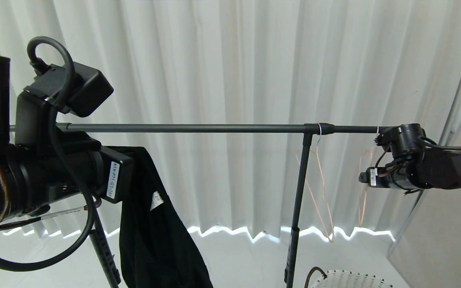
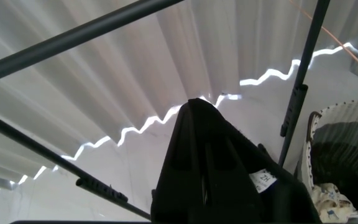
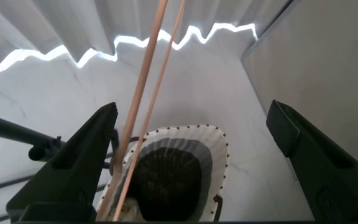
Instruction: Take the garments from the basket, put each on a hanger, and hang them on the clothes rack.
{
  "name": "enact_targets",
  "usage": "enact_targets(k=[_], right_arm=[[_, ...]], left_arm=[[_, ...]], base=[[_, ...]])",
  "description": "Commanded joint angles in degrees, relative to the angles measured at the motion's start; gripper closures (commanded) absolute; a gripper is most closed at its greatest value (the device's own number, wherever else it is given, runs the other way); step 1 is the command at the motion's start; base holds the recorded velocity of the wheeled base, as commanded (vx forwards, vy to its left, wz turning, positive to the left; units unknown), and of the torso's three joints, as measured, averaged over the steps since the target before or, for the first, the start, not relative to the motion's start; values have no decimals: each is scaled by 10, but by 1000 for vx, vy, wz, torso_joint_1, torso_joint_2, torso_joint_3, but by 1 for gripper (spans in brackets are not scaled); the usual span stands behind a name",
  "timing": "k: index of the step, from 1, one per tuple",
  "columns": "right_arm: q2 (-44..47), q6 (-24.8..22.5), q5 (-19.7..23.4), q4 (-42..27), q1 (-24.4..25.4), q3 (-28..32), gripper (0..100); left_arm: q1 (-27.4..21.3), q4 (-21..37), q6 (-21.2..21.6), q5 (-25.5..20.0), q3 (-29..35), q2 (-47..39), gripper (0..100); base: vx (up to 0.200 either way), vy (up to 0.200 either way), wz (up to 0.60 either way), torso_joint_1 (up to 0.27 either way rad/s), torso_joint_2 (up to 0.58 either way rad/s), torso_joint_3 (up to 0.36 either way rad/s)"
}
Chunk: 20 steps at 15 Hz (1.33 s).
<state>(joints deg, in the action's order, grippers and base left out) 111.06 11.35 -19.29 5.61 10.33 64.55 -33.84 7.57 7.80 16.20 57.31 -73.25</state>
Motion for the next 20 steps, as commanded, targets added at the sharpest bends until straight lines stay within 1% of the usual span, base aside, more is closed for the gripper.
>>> enact_targets(k=[1, 2, 4, 5, 14, 17, 18, 20], right_arm=[[5, -1, 1, 0, 0, 1, 0], [6, -1, 1, 0, 0, 1, 0], [6, -1, 14, 0, 2, 3, 0], [6, -1, 18, 0, 2, 3, 0], [23, 1, 34, 1, 1, 2, 0], [28, 0, 47, 7, 1, 4, 0], [31, 0, 50, 12, 1, 4, 100], [33, 1, 52, 12, -4, 3, 100]], left_arm=[[1, -1, 0, 1, 1, 1, 100], [1, -8, -1, 1, 0, 0, 100], [4, -54, 2, 1, -8, -8, 100], [5, -60, 2, 1, -11, -12, 100], [22, -60, 3, 1, -15, -8, 100], [25, -60, 3, 1, -15, -9, 100], [25, -60, 3, 1, -16, -9, 100], [25, -60, 3, 1, -16, -9, 100]], base=[[0, 0, 0, 0, 0, 0], [0, 0, 0, 0, 0, 0], [0, 0, 0, 0, 0, 0], [0, 0, 0, 0, 0, 0], [0, 0, 0, 0, 0, 0], [0, 0, 0, 0, 0, 0], [0, 0, 0, 0, 0, 0], [0, 0, 0, 0, 0, 0]])
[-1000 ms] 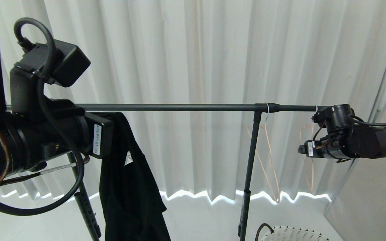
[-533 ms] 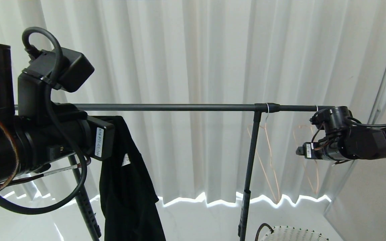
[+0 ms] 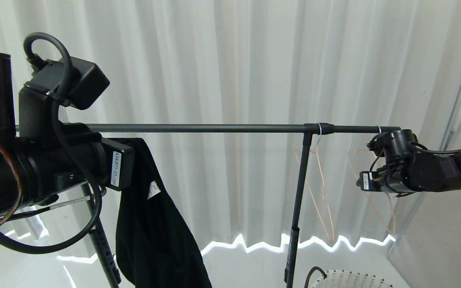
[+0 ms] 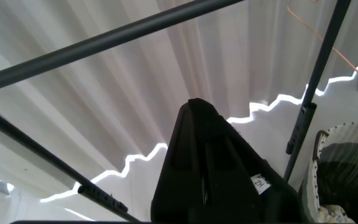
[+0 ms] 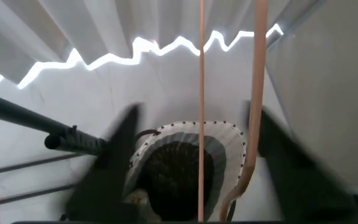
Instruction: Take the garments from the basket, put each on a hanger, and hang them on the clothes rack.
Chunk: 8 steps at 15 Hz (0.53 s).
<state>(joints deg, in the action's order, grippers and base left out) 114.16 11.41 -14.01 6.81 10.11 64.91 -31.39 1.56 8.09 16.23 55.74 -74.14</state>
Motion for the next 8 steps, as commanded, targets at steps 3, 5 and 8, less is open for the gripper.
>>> enact_targets(k=[3, 5, 8], right_arm=[[1, 0, 28, 0, -18, 0, 100], [-8, 0, 44, 0, -19, 0, 100], [-32, 0, 59, 2, -11, -1, 100]], left_arm=[[5, 0, 0, 0, 2, -3, 100], [9, 0, 0, -1, 1, -2, 100], [12, 0, 0, -1, 2, -3, 100]], base=[[0, 0, 0, 0, 0, 0], [0, 0, 0, 0, 0, 0], [0, 0, 0, 0, 0, 0]])
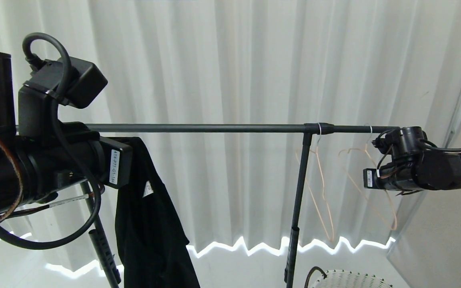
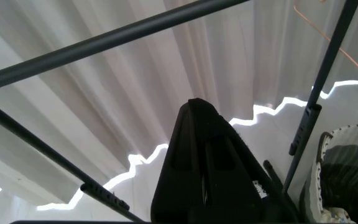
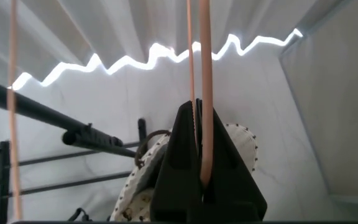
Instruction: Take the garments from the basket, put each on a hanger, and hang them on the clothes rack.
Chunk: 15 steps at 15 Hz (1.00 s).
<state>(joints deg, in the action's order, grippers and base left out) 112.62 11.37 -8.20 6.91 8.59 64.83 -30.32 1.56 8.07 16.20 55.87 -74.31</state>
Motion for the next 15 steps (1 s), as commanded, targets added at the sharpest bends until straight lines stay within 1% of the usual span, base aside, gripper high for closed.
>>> enact_targets(k=[1, 5, 7, 10, 12, 14, 15], right_arm=[[-28, 0, 5, 1, 8, -2, 100], [-67, 0, 6, 1, 18, -8, 100], [-96, -3, 3, 4, 20, -42, 100], [-136, -7, 0, 52, 23, -104, 100], [-166, -15, -3, 59, 23, -139, 100], [-190, -21, -8, 60, 24, -161, 100], [-209, -21, -10, 59, 30, -180, 100]], left_arm=[[1, 0, 0, 0, 0, -1, 100], [3, -1, 2, 0, -5, 0, 100], [4, -1, 11, 0, -8, 0, 100], [6, -1, 33, 1, -20, 0, 100], [6, -1, 36, 9, -23, 0, 100], [6, -2, 36, 11, -23, 0, 100], [6, -17, 41, 11, -26, -1, 100]], base=[[0, 0, 0, 0, 0, 0], [0, 0, 0, 0, 0, 0], [0, 0, 0, 0, 0, 0], [0, 0, 0, 0, 0, 0], [-200, 0, 0, 0, 2, 7], [-200, 0, 0, 5, 5, 7], [-200, 0, 0, -7, 2, -2]])
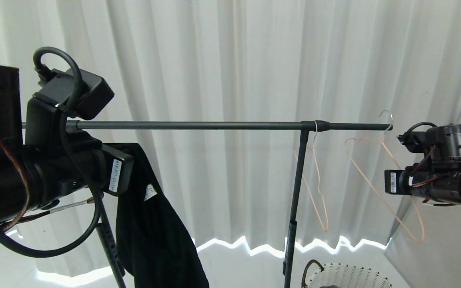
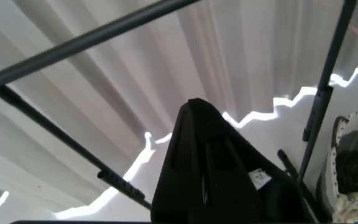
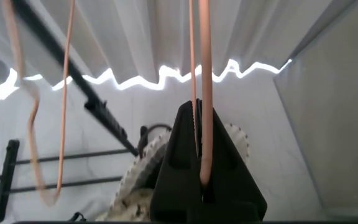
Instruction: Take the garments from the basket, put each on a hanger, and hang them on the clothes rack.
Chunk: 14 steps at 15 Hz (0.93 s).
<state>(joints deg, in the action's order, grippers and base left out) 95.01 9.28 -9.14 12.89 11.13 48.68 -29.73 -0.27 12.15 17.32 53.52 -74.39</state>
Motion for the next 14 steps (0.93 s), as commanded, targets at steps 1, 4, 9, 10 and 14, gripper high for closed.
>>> enact_targets(k=[1, 4, 9, 10, 14], right_arm=[[-43, 0, -1, 0, 11, -33, 100], [-55, 0, -34, -1, 31, -49, 100], [-86, -8, -44, -4, 50, -80, 100], [-97, -16, -43, -5, 59, -85, 100], [-126, -35, -45, -6, 72, -89, 100]], left_arm=[[0, -8, 9, 0, -7, -5, 100], [10, -30, 10, 0, -22, -17, 100], [21, -32, 9, -1, -65, -17, 100], [21, -32, 15, -1, -77, -15, 100], [34, -38, 33, -1, -77, -26, 100]], base=[[-200, 0, 0, -17, -2, 12], [-200, 0, 0, -1, 1, 4], [-200, 0, 0, 0, 3, 1], [0, 0, 0, 0, 0, 0], [0, 0, 0, 0, 0, 0]])
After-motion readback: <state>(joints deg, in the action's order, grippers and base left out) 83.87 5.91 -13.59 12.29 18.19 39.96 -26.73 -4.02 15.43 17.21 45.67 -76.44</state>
